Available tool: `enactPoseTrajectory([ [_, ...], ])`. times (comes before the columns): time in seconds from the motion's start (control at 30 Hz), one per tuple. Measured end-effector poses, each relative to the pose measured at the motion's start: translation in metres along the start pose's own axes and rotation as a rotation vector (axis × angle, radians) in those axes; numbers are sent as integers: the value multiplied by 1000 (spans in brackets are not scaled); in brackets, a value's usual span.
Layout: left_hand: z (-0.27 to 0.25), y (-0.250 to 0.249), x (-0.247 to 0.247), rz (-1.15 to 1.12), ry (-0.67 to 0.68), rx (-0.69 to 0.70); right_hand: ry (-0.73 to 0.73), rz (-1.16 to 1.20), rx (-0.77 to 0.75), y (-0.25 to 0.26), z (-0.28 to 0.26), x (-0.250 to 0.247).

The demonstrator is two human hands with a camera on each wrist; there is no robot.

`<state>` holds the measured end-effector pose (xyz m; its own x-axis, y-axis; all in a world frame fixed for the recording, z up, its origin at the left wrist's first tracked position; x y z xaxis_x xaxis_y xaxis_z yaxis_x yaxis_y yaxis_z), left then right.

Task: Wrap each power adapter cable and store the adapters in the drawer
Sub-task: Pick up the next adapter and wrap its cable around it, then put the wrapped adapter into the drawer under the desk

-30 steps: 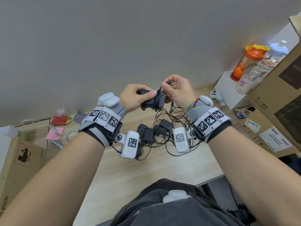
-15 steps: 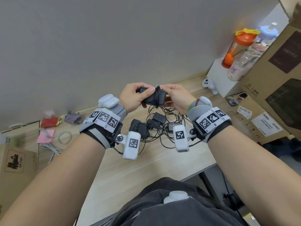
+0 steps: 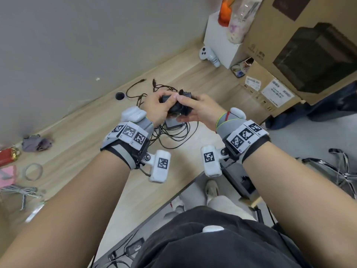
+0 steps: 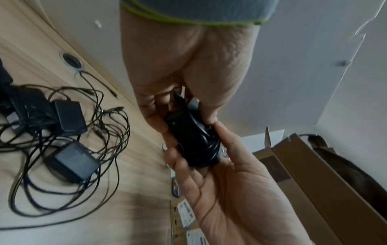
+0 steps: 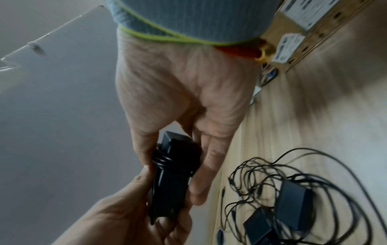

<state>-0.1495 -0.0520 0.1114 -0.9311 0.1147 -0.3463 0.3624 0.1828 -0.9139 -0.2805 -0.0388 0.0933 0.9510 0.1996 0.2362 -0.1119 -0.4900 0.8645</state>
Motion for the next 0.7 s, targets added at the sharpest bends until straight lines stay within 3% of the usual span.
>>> enactPoseTrajectory([
  [0.3,0,23,101,38,126,-190,-284,-23,94,-39,-20,-114],
  [0.7,-41,100,270,141,342,-487,-279,-132,372,-163,-62,-255],
])
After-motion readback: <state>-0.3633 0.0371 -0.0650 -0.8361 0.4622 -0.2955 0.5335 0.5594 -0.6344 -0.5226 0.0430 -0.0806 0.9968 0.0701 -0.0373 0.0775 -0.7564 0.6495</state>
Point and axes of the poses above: each hand's wrist, its own z-axis towards the middle knuckle, its own x-axis out of the palm, y = z × x, the point moved 8 cm from there along z, towards the middle knuckle, and after that the axes turned 4 degrees about z, right-handed, at the moved point
